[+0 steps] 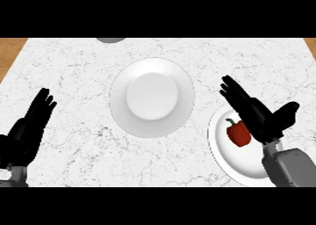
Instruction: Pick the bell pepper from the plate and place it in the plate
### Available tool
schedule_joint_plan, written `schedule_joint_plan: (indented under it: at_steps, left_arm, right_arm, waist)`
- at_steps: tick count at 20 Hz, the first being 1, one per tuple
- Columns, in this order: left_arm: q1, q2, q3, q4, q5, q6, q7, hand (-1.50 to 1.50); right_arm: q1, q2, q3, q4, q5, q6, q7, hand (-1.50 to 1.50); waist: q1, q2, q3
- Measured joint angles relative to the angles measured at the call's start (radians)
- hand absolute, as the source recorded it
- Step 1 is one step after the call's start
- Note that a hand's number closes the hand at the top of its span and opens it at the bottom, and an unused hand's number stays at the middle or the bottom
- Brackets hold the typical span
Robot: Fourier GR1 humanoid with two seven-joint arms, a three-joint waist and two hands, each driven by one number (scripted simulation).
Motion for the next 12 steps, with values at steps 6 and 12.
schedule_joint_plan:
  at_steps: [6, 12]
  left_arm:
    - [0.024, 0.077, 0.006, 0.03, -0.131, 0.031, -0.054, 0.0]
    - [0.073, 0.105, -0.008, 0.043, -0.202, 0.051, -0.089, 0.0]
  right_arm:
    - [-0.026, 0.087, -0.15, -0.046, -0.186, -0.021, -0.035, -1.5]
    - [0.058, 0.104, -0.261, -0.105, -0.008, -0.281, -0.242, -1.5]
  waist:
    - [-0.026, -0.025, -0.014]
    - [-0.052, -0.035, -0.02]
